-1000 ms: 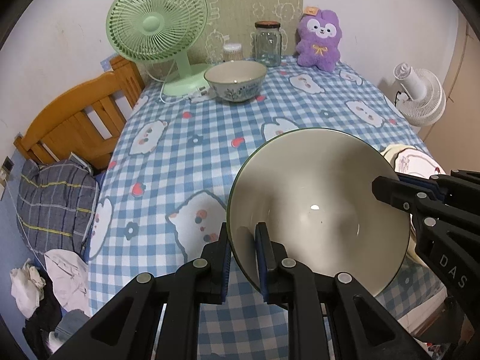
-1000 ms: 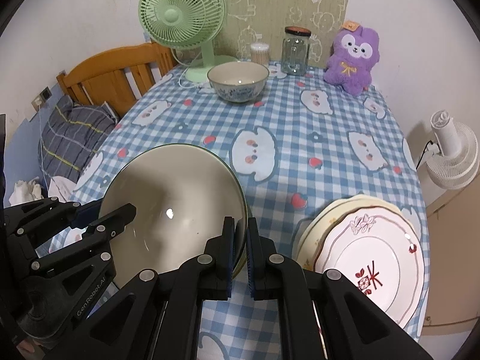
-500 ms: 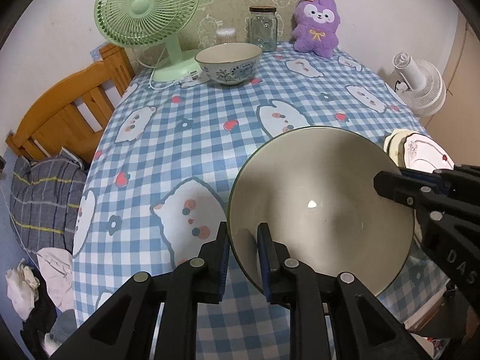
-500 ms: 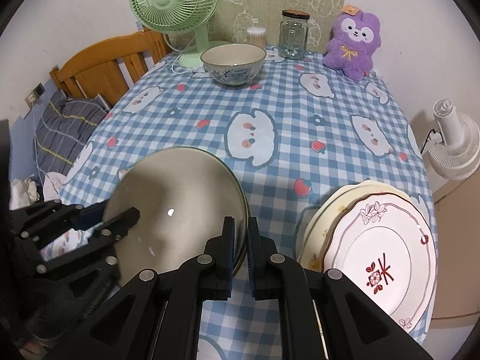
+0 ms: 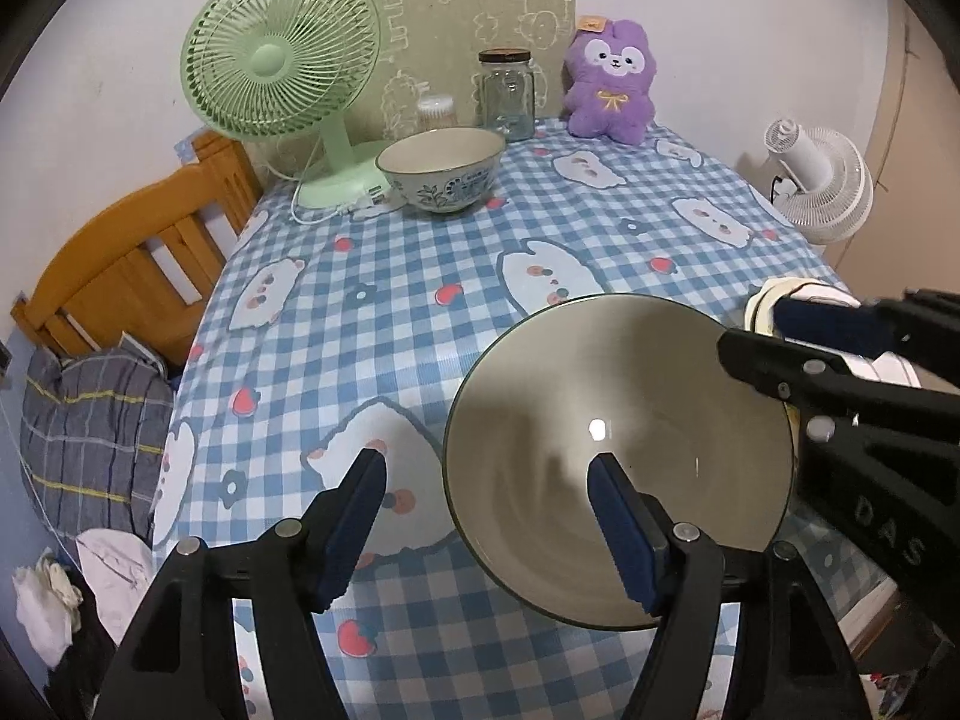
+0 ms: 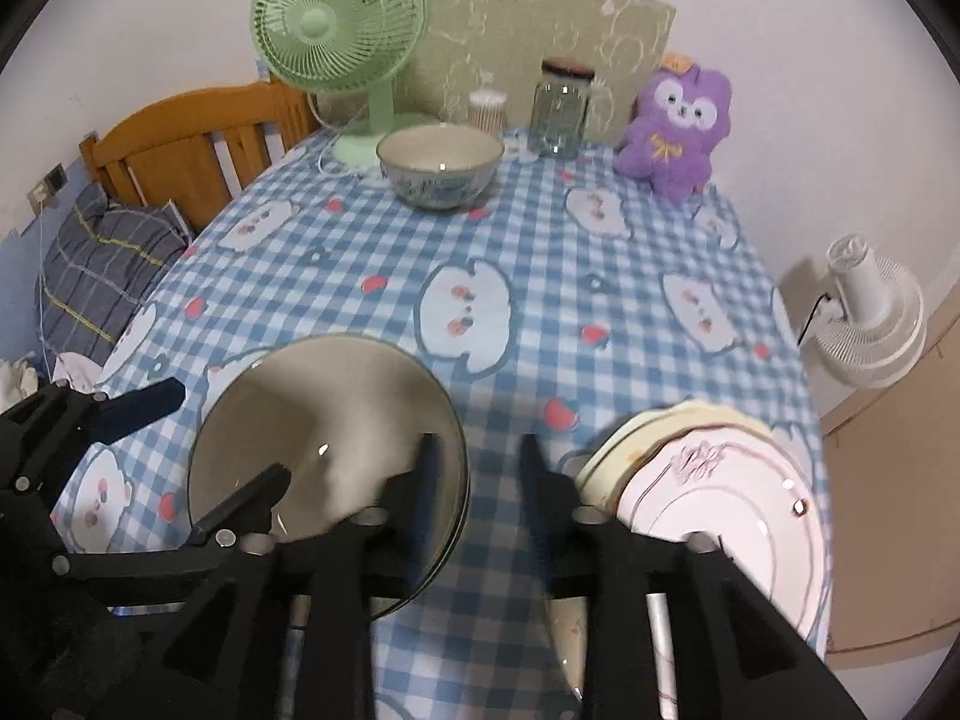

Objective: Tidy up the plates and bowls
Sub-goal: 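Open both tools and release the stacked bowl, then pull both tools back from the bowl stack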

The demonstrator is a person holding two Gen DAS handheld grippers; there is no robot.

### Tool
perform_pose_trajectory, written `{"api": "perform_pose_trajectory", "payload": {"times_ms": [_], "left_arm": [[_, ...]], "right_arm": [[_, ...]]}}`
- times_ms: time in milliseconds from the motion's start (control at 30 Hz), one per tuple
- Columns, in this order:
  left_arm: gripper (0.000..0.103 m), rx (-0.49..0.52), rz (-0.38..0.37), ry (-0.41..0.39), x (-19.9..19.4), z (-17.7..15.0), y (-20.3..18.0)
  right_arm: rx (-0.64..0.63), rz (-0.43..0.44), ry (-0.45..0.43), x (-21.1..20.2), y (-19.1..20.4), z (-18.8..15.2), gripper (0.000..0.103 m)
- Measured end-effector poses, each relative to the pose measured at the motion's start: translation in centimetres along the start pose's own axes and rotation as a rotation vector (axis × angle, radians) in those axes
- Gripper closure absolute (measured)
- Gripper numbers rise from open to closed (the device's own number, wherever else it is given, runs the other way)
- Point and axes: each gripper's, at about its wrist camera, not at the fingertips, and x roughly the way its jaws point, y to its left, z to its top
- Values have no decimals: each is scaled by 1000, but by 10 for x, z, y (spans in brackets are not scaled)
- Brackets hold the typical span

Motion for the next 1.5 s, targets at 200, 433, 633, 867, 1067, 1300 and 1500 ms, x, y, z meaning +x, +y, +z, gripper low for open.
{"api": "perform_pose_trajectory", "payload": {"times_ms": [200, 433, 633, 867, 1067, 1300, 1500], "left_arm": [[27, -22, -5, -25, -11, 8, 3], [17, -23, 0, -64, -29, 25, 2], [14, -33, 0, -69, -36, 41, 4], [13, -34, 17, -77, -41, 59, 3], [13, -41, 22, -84, -42, 75, 4], [13, -74, 15, -92, -39, 96, 10], [13, -61, 35, -114, -35, 110, 11]], "right_arm": [[-10, -15, -43, -16, -1, 9, 32], [-13, -31, -92, -35, -3, 19, 27], [-2, -39, -123, -46, -11, 31, 24], [2, -42, -154, -51, -19, 48, 22], [16, -25, -160, -50, -26, 64, 21], [28, -12, -172, -47, -33, 85, 21], [15, -4, -175, -43, -35, 101, 21]]}}
